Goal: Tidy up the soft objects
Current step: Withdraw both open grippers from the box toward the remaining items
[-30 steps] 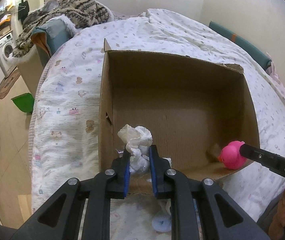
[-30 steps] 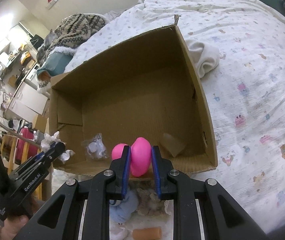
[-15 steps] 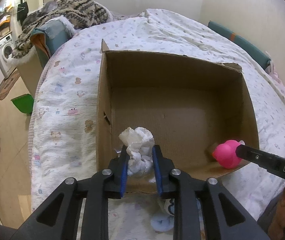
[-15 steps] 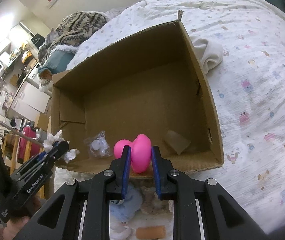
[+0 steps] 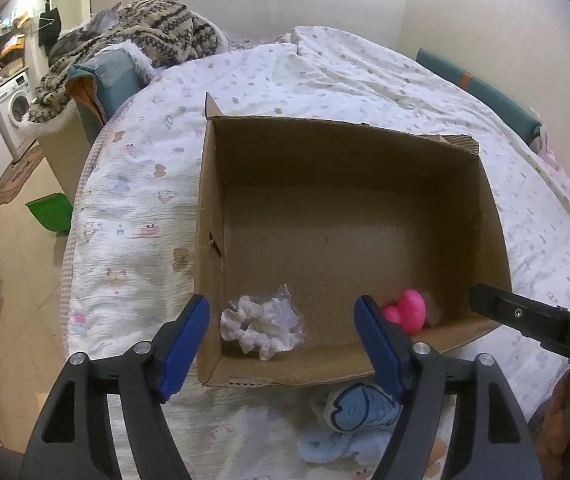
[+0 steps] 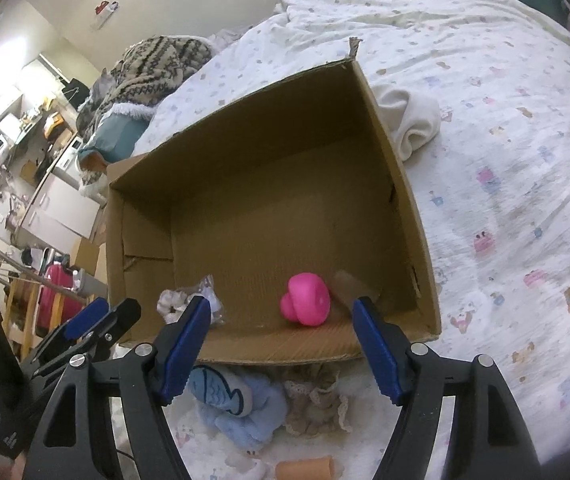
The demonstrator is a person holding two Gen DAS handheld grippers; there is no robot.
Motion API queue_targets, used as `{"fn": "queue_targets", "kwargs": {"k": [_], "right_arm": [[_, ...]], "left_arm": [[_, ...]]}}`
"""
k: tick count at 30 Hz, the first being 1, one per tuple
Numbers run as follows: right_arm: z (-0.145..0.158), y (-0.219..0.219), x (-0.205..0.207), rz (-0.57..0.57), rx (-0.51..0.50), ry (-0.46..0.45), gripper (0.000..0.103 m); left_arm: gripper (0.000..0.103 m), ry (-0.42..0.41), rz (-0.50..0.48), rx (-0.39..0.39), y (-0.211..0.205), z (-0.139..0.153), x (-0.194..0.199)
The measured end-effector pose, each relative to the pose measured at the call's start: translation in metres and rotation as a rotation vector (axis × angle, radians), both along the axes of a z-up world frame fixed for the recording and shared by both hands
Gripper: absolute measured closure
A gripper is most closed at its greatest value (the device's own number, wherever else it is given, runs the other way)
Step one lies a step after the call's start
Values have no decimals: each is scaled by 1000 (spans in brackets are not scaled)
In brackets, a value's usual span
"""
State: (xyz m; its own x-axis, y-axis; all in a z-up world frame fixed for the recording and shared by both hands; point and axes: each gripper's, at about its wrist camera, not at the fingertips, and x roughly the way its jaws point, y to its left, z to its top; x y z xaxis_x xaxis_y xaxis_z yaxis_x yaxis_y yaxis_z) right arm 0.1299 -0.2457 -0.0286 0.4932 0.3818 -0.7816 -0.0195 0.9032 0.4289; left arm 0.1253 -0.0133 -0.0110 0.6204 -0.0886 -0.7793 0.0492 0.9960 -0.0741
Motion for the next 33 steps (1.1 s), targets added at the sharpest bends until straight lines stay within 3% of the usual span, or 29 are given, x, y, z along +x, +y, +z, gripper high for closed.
{"fn": "queue_targets", "kwargs": {"k": [14, 19, 33], "right_arm": [[6, -1, -9, -17, -45, -24, 25], [17, 1, -22, 3, -126, -48, 25], [31, -3, -58, -24, -219, -108, 25]], "left_arm": [[31, -12, 11, -1, 4, 4, -7], [31, -17, 9, -3, 6, 12, -17], [31, -6, 24, -15, 15, 21, -50]]}}
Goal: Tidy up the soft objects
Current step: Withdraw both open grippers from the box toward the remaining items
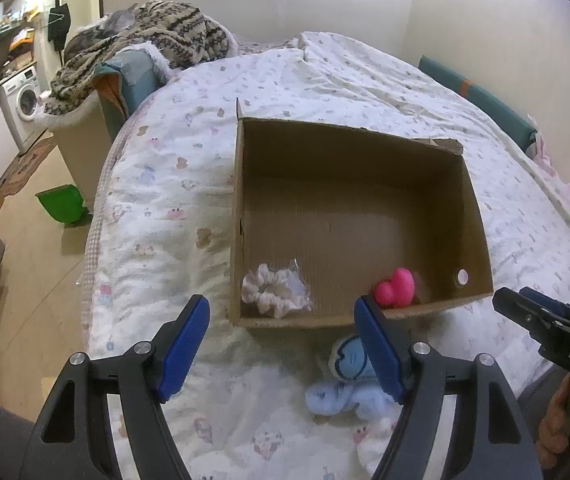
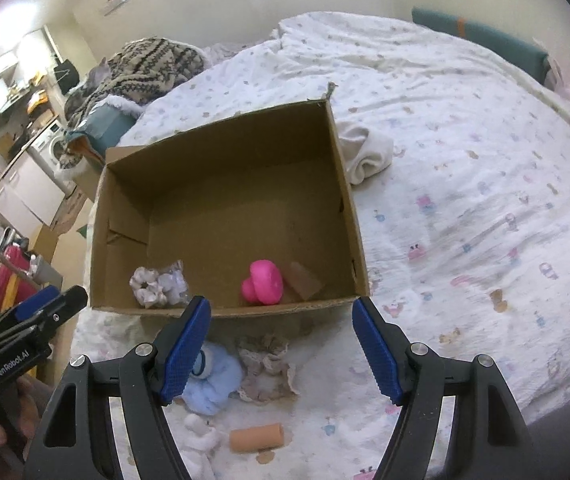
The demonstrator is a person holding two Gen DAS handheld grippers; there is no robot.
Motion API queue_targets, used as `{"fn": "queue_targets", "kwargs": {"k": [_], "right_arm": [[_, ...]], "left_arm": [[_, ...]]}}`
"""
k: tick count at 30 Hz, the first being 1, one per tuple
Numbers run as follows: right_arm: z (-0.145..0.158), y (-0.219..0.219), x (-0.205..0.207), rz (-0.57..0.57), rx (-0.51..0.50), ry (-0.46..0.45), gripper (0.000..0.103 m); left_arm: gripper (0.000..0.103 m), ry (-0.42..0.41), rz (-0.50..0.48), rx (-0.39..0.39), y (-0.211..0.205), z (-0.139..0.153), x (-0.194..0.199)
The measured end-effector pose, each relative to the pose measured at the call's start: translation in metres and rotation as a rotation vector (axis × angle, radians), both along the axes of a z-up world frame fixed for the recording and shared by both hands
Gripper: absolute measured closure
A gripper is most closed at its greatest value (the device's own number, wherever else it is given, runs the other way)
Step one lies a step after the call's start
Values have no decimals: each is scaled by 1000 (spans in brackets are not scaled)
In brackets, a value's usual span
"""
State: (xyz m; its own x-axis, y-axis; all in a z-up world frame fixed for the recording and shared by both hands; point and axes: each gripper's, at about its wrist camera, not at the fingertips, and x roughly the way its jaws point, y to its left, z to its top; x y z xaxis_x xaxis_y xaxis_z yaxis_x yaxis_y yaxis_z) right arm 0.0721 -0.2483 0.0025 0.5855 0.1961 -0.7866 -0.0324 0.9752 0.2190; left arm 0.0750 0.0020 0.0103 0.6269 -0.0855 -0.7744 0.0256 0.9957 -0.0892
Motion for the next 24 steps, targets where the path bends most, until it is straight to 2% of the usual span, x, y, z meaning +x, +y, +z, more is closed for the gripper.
{"fn": "queue_targets", "kwargs": {"k": [6, 12, 24], "right_arm": [[-2, 2, -14, 0, -7, 19, 25], [-9, 6, -21, 33, 37, 64, 25], [-28, 18, -22, 88, 81, 162, 25]], "left_arm": [[31, 13, -11, 6, -2, -2, -16], [31, 17, -19, 15, -5, -4, -25], [31, 59, 20, -3, 0, -17, -35]]}}
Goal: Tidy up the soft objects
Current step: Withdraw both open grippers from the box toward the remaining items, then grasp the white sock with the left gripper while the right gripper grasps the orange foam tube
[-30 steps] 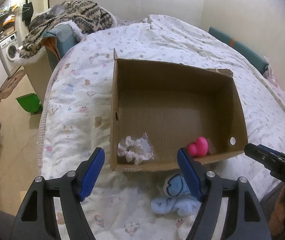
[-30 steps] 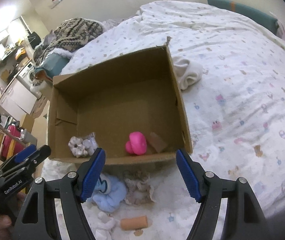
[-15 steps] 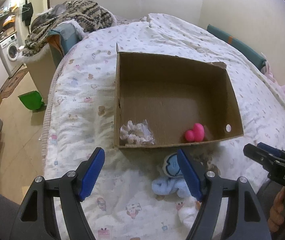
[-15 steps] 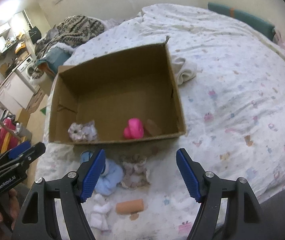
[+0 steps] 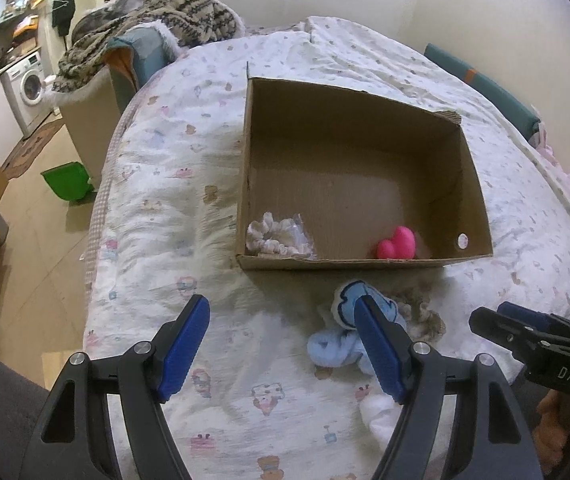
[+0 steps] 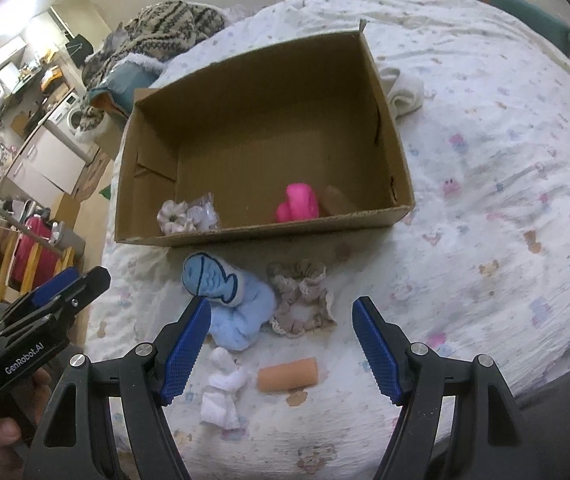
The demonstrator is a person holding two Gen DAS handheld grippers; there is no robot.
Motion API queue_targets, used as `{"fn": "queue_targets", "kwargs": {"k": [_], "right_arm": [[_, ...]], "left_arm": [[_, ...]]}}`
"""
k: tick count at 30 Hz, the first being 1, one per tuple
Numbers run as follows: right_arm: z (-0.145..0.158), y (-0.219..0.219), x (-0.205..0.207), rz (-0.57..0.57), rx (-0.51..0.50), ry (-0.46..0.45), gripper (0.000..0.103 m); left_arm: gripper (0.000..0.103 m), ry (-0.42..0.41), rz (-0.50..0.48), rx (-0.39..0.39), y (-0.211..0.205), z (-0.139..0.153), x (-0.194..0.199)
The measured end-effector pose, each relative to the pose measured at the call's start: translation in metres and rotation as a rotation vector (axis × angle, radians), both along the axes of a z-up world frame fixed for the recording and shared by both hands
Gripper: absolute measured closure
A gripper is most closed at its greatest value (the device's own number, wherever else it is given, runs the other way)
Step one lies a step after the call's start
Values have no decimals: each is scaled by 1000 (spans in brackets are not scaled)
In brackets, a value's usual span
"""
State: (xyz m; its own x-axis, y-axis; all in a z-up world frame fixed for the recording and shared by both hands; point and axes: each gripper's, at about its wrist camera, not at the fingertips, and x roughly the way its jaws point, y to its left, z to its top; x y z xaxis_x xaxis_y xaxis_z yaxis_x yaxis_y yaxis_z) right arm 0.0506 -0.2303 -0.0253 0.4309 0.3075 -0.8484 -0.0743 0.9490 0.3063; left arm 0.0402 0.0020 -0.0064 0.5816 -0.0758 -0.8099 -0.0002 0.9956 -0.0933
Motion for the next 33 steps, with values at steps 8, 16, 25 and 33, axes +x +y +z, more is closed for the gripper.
{"fn": "queue_targets", "kwargs": {"k": [8, 16, 25, 33], "right_arm": [[0, -7, 2, -39, 8, -4, 25], [-13, -17, 12, -90, 13, 53, 25], [-28, -15, 16, -85, -4, 127, 25], [-69, 4, 15, 6, -6, 336, 25]], "left_arm": [[31, 140, -40, -87, -8, -25, 10], [31, 413, -272, -174, -65, -81, -1], [81, 469, -305, -116, -78, -102, -7], [82, 392, -215, -109, -42, -66, -11]]}}
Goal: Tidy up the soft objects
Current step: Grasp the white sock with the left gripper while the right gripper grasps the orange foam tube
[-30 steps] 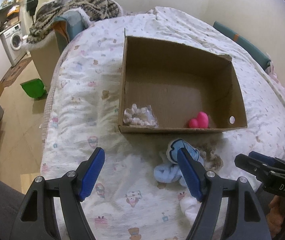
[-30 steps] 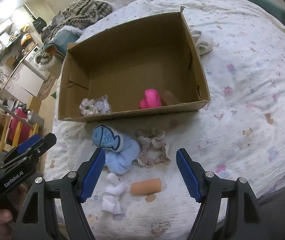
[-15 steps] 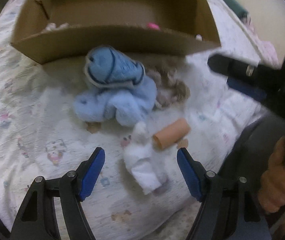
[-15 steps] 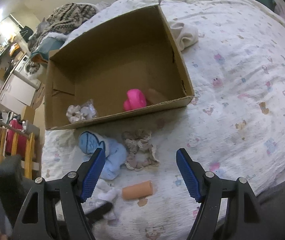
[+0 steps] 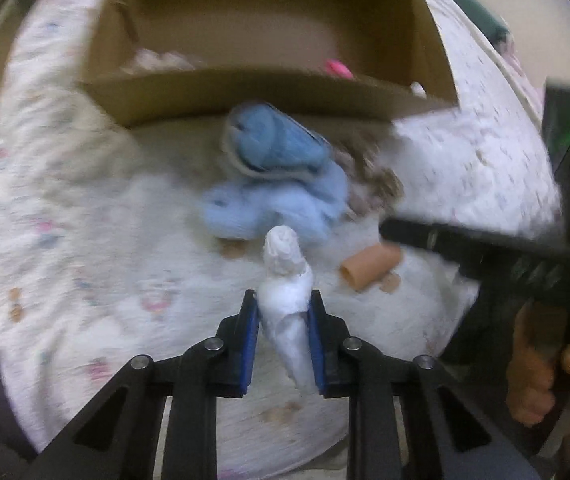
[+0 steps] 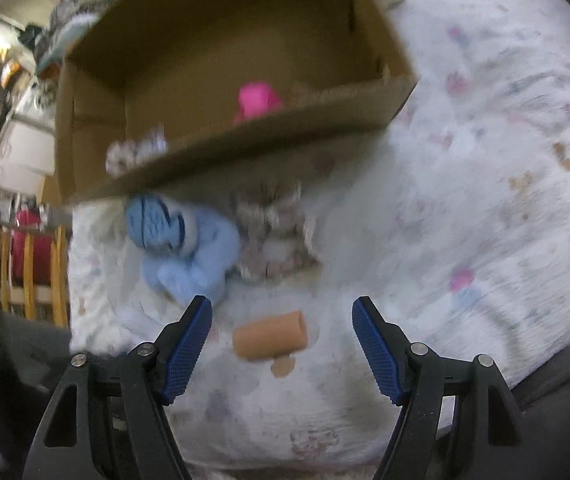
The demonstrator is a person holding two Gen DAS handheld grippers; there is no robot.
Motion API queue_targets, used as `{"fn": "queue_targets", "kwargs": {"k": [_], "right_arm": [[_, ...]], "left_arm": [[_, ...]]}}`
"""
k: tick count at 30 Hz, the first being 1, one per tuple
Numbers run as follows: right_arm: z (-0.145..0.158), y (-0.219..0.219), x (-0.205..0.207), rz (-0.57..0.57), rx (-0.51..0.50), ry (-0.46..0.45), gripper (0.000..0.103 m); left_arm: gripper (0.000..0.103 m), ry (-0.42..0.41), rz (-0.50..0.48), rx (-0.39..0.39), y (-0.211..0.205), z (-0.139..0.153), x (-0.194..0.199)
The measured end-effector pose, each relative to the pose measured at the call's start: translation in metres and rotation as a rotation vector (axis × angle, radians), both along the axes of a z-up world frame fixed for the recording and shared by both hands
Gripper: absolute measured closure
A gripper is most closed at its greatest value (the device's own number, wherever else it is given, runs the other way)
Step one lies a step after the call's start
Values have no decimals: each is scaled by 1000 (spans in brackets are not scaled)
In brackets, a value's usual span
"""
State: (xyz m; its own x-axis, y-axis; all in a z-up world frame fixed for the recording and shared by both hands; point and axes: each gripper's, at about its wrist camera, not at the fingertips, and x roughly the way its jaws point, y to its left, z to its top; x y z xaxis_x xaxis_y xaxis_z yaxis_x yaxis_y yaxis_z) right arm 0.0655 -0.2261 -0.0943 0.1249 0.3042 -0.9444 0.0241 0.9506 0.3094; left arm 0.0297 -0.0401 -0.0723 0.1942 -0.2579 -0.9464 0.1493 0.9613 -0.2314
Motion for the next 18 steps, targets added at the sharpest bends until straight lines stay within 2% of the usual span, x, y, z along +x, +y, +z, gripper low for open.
{"fn": "queue_targets", "kwargs": {"k": [4, 8, 11, 15, 18], "right_arm": [[-12, 22, -5, 95, -70, 31, 25], [-20, 38, -9, 163, -150, 33, 25], [-26, 45, -12, 188, -199, 34, 26], [-31, 54, -17, 223, -250, 25, 48], [-29, 57, -20, 226, -247, 9, 59]], "left_arm": [[82, -68, 92, 70, 22, 12, 1], [82, -85, 172, 103, 41, 14, 6], [82, -88, 197, 104, 45, 13, 11], [82, -93, 206, 100, 44, 11, 15], [82, -97, 204, 103, 41, 10, 17]]}}
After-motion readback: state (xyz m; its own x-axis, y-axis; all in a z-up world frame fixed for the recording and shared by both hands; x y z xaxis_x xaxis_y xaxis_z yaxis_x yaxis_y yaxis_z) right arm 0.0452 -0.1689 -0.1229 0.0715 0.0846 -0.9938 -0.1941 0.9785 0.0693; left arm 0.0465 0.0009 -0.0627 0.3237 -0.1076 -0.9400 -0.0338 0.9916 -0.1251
